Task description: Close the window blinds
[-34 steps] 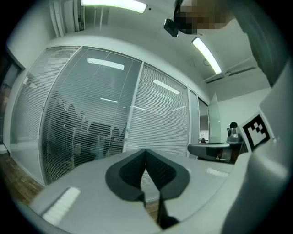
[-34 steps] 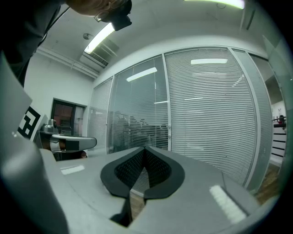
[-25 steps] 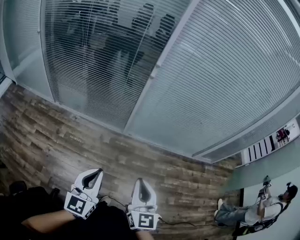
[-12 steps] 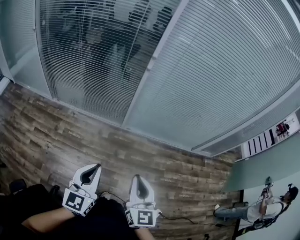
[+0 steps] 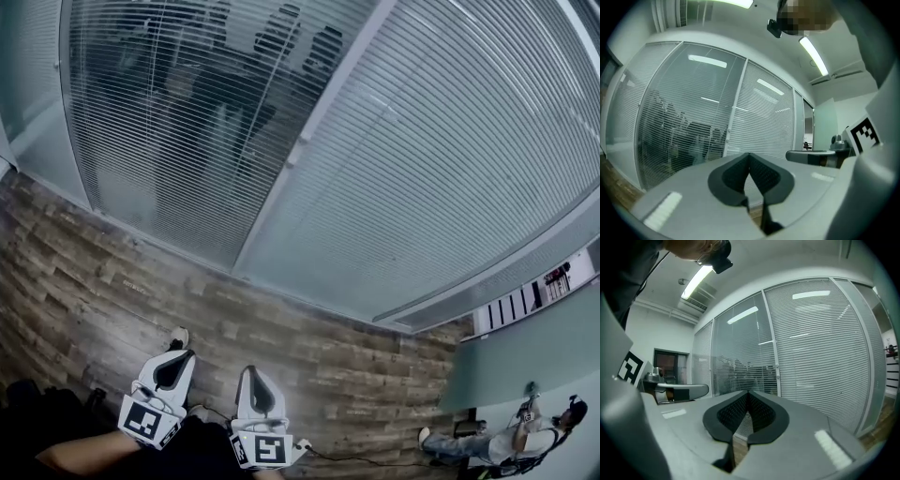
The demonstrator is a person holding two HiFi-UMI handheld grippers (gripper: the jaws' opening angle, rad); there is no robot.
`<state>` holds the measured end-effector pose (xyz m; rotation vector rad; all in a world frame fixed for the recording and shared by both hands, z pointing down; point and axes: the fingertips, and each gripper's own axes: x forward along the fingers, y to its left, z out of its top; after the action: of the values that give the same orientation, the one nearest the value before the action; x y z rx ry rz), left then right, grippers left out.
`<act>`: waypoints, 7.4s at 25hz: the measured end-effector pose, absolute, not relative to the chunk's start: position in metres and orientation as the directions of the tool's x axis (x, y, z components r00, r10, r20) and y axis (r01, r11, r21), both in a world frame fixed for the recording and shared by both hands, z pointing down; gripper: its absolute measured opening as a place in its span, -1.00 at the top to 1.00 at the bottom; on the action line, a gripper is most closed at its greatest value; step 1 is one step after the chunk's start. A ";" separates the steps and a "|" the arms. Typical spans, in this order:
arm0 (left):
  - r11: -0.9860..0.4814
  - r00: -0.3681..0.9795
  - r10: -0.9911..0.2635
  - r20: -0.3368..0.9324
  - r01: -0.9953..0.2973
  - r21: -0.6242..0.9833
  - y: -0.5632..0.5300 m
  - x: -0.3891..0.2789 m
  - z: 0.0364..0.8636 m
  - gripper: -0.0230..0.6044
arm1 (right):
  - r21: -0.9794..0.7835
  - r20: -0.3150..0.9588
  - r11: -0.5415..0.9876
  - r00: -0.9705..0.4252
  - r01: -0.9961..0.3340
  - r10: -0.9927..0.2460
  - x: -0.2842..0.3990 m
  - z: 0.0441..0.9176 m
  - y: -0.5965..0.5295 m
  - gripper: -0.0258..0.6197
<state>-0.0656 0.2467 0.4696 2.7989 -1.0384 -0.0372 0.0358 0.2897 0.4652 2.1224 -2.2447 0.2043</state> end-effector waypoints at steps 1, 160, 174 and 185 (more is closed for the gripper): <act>-0.744 0.758 -0.650 0.045 -0.648 0.165 0.238 -0.060 0.473 0.92 | -0.069 0.130 0.044 -0.053 -0.997 -0.990 0.043 0.467 0.282 0.92; -0.675 0.695 -0.718 0.026 -0.706 0.213 -0.078 0.013 0.442 0.92 | 0.493 0.162 -0.114 0.219 -0.862 -0.962 0.245 0.415 -0.218 0.52; -0.679 0.699 -0.715 0.023 -0.702 0.216 -0.078 0.014 0.442 0.92 | -0.350 0.103 -0.130 0.100 -0.928 -0.990 0.260 0.410 -0.213 0.52; -0.678 0.699 -0.714 0.024 -0.701 0.222 -0.075 0.014 0.445 0.92 | 0.202 0.122 -0.125 0.152 -0.971 -0.981 0.251 0.402 -0.205 0.34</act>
<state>0.0136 -0.0746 0.4453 2.6945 -1.1375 -0.0947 0.2508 -0.2049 0.4019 2.1953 -1.9055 -0.0595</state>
